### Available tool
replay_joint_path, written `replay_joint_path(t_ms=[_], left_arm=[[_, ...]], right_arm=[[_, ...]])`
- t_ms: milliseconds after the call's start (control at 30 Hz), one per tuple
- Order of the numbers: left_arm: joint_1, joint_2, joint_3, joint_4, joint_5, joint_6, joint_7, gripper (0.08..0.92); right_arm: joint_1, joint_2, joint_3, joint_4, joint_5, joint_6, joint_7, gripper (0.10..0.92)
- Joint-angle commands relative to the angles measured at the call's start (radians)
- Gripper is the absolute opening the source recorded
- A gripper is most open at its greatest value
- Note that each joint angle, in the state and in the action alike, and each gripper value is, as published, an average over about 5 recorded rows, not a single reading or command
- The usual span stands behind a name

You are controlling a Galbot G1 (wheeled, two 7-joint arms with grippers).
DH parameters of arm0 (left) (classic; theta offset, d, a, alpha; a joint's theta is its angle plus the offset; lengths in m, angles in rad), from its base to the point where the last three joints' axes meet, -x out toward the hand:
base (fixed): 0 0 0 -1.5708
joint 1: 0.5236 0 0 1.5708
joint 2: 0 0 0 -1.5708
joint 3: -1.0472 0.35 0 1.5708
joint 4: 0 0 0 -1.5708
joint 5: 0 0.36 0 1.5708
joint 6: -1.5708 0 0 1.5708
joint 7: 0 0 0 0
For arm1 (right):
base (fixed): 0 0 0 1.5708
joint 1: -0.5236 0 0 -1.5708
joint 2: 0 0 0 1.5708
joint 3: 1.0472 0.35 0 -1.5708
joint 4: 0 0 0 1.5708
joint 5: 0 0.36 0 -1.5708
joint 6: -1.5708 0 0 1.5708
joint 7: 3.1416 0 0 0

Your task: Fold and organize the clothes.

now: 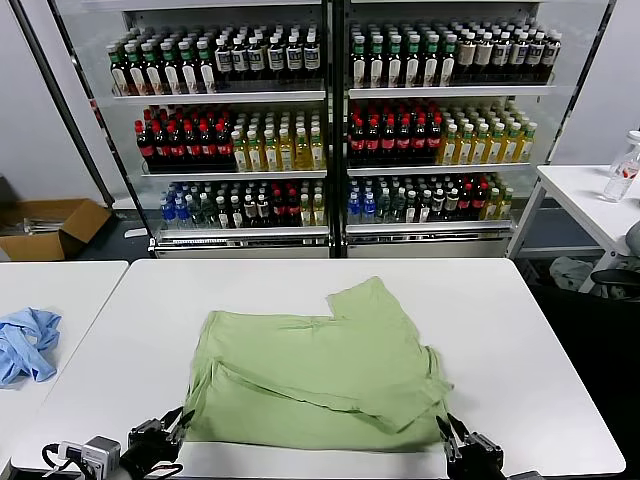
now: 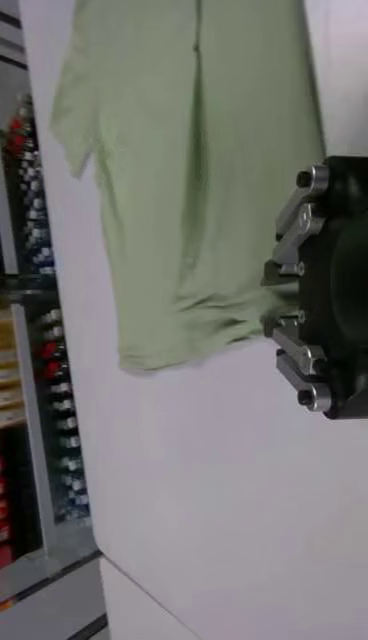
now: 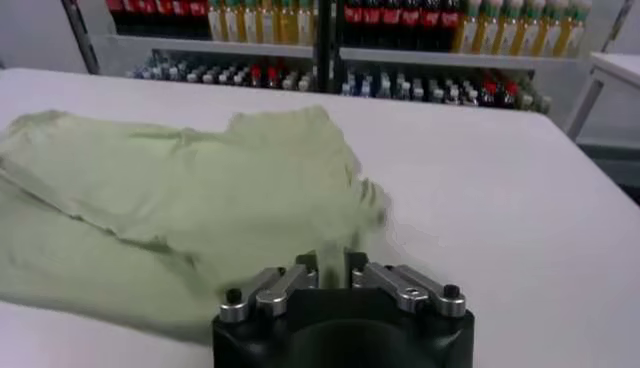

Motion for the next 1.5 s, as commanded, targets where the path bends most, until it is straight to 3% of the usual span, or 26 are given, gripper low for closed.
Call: replay_joint_path(t_ms=[33,233,367,500,733,1000,1500], left_arm=[[-0.316,0.043,0.076,0.067,-0.094,0.013,0.009,0.438],[-0.615,0.079,0.223,0.327,-0.11,0.013,0.019,0.611],[-0.739,0.074,0.308,0.464,-0.093,0.013,0.032,0.724],[-0.846,0.064,0.377,0.599,-0.053,0.013,0.068,0.808],[-0.968,0.042,0.458,0.789,-0.02,-0.003,0.111,0.822],[-1.013,0.03,0.492,0.898,0.02,-0.017,0.145,0.823],[-0.99,0.017,0.484,0.919,0.029,-0.019,0.159,0.823]], right_arm=[[0.423,-0.057,-0.014,-0.13,0.138,-0.067,0.031,0.468],[0.822,-0.013,-0.229,-0.463,0.166,-0.067,0.047,0.641],[1.015,0.018,-0.338,-0.65,0.156,-0.067,0.036,0.753],[1.145,0.07,-0.415,-0.804,0.137,-0.066,0.024,0.813],[1.303,0.196,-0.479,-1.075,0.068,-0.055,0.005,0.823],[1.376,0.313,-0.486,-1.304,-0.004,-0.018,-0.003,0.823],[1.343,0.372,-0.513,-1.385,-0.043,0.031,-0.001,0.823]])
